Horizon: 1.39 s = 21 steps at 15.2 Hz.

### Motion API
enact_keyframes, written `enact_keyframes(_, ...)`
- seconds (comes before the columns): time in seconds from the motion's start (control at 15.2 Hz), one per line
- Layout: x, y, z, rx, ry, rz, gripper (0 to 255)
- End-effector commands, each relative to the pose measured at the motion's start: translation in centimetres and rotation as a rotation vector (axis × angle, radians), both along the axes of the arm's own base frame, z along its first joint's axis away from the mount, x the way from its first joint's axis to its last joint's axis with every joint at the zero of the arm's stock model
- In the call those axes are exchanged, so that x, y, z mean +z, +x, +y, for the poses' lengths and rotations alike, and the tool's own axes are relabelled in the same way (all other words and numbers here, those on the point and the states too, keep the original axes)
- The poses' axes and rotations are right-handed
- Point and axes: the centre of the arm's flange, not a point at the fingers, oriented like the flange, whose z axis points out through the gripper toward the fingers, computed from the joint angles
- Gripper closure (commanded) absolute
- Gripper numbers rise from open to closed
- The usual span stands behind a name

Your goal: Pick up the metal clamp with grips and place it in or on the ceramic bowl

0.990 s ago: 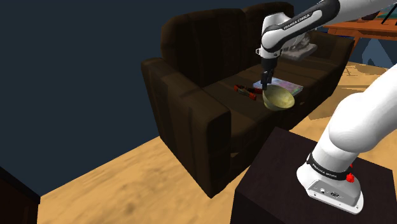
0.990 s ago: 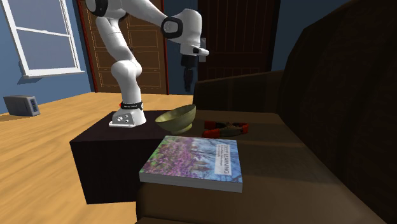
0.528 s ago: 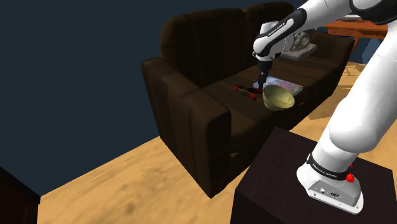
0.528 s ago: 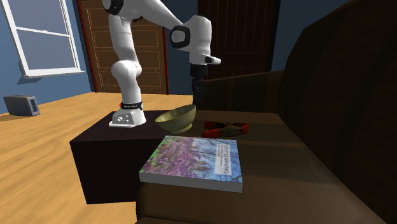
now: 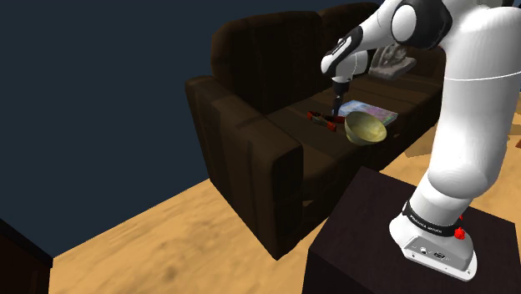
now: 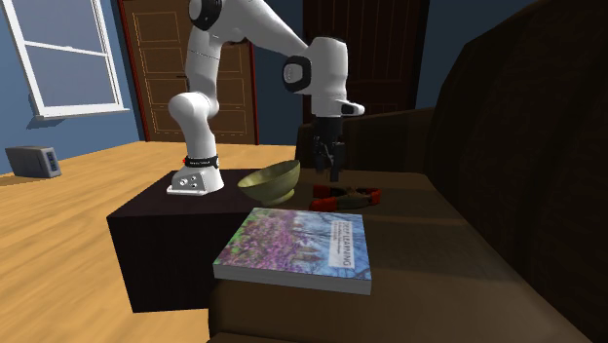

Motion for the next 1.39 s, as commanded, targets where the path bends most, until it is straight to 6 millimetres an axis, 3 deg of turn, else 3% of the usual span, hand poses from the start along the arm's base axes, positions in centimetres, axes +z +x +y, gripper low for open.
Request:
enact_keyframes(0.0, -1.1, 1.5, -1.6, 0.027, -0.001, -0.014, 0)
enact_keyframes(0.13, -1.9, 2.7, -3.1, 0.046, -0.002, -0.024, 0)
enact_keyframes(0.66, -5.9, 2.8, -3.2, 0.046, -0.002, -0.024, 0)
enact_keyframes(1.12, -5.9, 2.8, -3.2, 0.046, -0.002, -0.024, 0)
enact_keyframes(1.19, -5.9, 2.8, -3.2, 0.046, -0.002, -0.024, 255)
enact_keyframes(1.32, -5.9, 2.8, -3.2, 0.046, -0.002, -0.024, 255)
